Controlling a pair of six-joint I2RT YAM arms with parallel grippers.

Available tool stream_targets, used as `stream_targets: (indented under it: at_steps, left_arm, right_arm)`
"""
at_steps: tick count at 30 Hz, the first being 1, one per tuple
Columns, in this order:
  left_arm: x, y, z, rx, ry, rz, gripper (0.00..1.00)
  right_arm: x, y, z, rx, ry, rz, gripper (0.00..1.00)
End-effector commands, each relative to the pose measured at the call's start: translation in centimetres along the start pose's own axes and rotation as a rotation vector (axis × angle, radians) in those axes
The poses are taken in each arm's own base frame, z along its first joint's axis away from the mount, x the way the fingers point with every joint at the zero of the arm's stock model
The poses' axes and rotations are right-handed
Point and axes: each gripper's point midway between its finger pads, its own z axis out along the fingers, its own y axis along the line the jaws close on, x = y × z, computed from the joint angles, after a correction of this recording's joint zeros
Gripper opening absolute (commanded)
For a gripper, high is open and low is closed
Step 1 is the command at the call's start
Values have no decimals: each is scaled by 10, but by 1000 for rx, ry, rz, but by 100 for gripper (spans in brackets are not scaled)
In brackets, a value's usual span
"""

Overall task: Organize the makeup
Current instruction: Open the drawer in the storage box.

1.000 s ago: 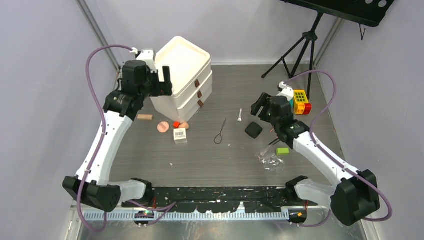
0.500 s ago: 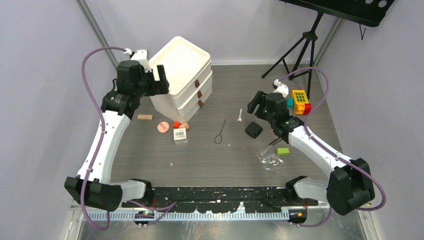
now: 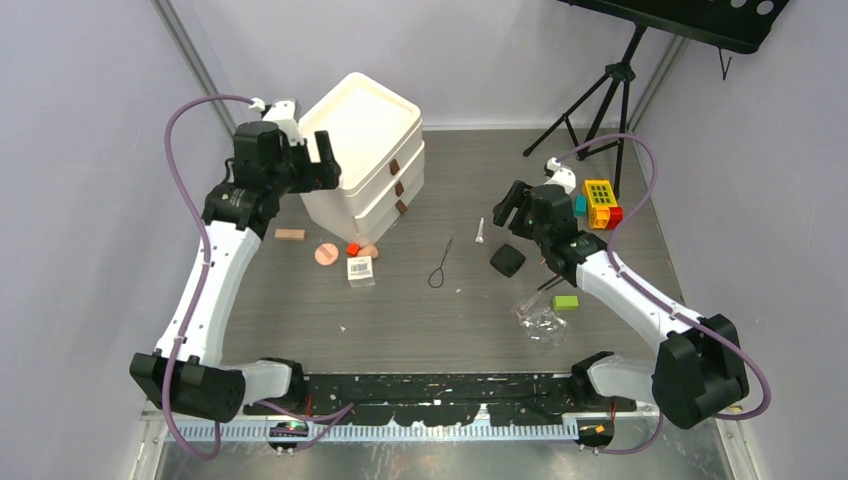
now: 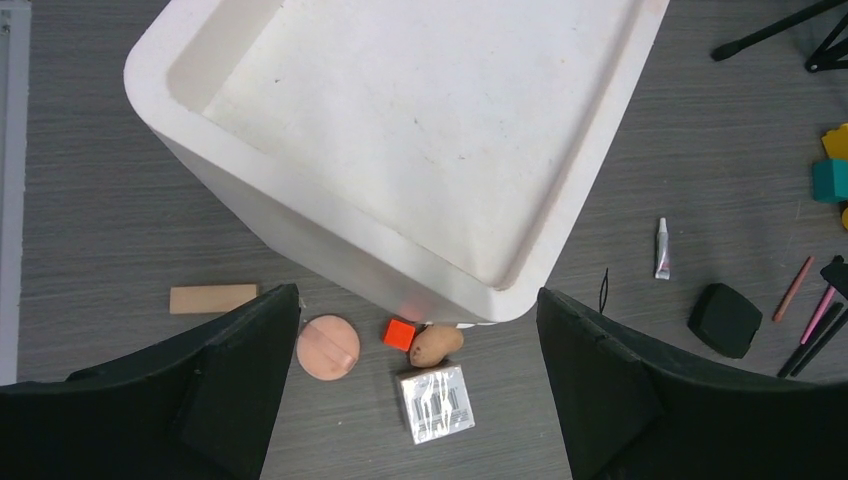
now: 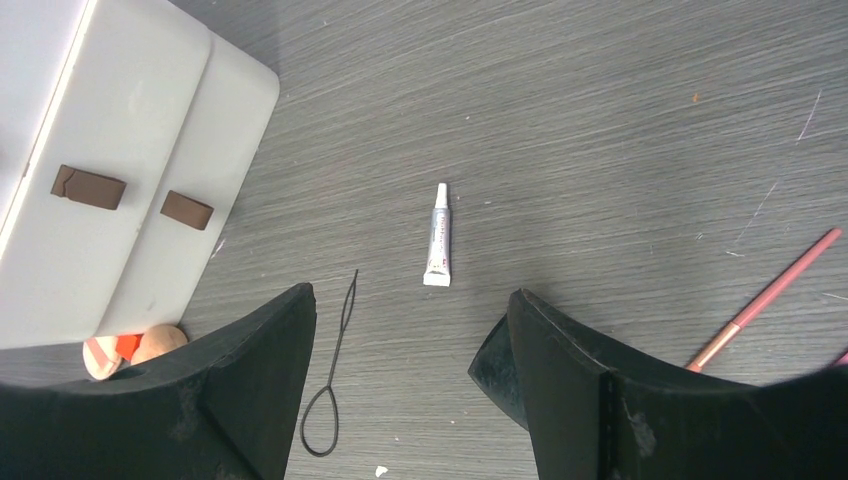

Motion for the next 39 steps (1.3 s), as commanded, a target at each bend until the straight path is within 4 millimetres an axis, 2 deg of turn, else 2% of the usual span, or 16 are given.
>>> stream_targets:
  at_steps: [1,18,25,31,38,39]
  left_arm:
    - [-16,-4,-7,26,-66,-9,90]
    - [-17,-7,-13,47,-77,-16,90]
    - [-18,-8,-15,57,-84,-16,89]
    - [-17,-5,-13,47,-82,-16,88]
    - [-16,-11,-12,83,-79,-7,88]
    - [-16,-11,-12,86,-80,-6,87]
  right_arm:
    - [-31,19,0,-48,-78,28,75]
    - [-26,22,-4,-73,-73,85,75]
    - [-33,35,3,-132,-108,110,75]
    - [-32,66,20,-268,-94,187,75]
    - [-24,122,40,-431,-91,220,71]
    - [-25,137,40,-490,-99,234,70]
